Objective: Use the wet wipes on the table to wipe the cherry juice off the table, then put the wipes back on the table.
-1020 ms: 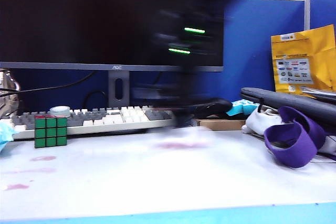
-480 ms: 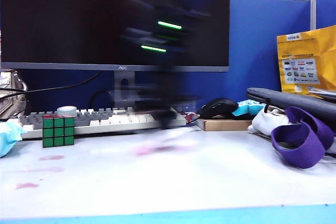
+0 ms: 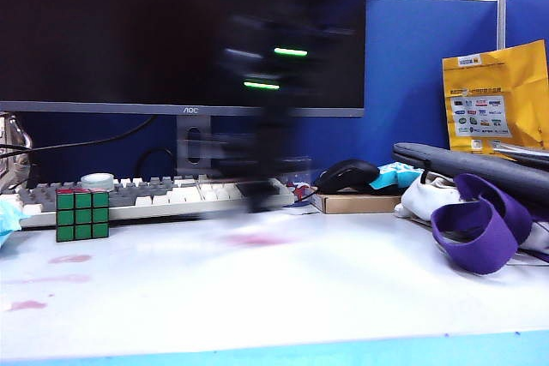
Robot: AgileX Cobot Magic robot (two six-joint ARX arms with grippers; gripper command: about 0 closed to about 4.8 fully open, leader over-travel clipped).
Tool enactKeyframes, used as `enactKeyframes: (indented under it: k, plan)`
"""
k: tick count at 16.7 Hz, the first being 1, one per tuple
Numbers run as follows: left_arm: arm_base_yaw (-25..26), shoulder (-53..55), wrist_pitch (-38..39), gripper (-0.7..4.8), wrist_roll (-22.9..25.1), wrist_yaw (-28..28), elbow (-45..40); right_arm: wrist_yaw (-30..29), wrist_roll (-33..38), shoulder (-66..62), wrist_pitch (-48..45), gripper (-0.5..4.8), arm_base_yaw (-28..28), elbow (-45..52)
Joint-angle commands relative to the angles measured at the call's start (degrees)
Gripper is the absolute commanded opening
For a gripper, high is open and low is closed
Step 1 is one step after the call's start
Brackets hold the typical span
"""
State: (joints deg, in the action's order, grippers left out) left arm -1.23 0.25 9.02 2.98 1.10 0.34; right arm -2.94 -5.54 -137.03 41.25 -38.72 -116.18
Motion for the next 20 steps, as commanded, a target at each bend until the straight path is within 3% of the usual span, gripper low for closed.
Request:
enactKeyframes:
  k: [1, 4, 7, 11, 12, 14, 15, 17, 20]
  plan:
    - [0.1, -0.2, 0.8, 0.23, 0.0, 0.2, 0.0, -0.5, -4.4, -0.9, -2.7, -0.01, -6.8, 0.6]
    - [0.1, -0.2, 0.8, 0.23, 0.0, 0.2, 0.0, 10.8, -5.4, -1.3, -7.3, -0.01, -9.2, 0.6]
    - [0.1, -0.2, 0.7, 0.23, 0.0, 0.2, 0.0, 13.4, -4.7, -1.6, -11.5, -0.01, -5.7, 0.6]
    - [0.1, -0.2, 0.8, 0.23, 0.0, 0.2, 0.0, -1.1, -4.5, -1.7, -12.4, -0.01, -5.1, 0.6]
    - [0.1, -0.2, 0.8, 0.23, 0.0, 0.2, 0.0, -4.6, -4.3, -1.7, -10.4, -0.01, -7.0, 0.6]
    - [0.1, -0.2, 0.8, 0.23, 0.0, 0.2, 0.0, -6.0, -4.9, -1.7, -7.7, -0.01, -11.8, 0.6]
    - [0.1, -0.2, 0.8, 0.23, 0.0, 0.2, 0.0, -4.4, -5.0, -1.7, -7.1, -0.01, -13.0, 0.6]
    - [0.1, -0.2, 0.8, 0.23, 0.0, 0.2, 0.0, 5.2, -4.7, -1.7, -4.5, -0.01, -13.4, 0.6]
    - [0.1, -0.2, 0.7, 0.23, 0.0, 0.2, 0.0, 13.0, -2.6, -1.7, -1.4, -0.01, -8.0, 0.6]
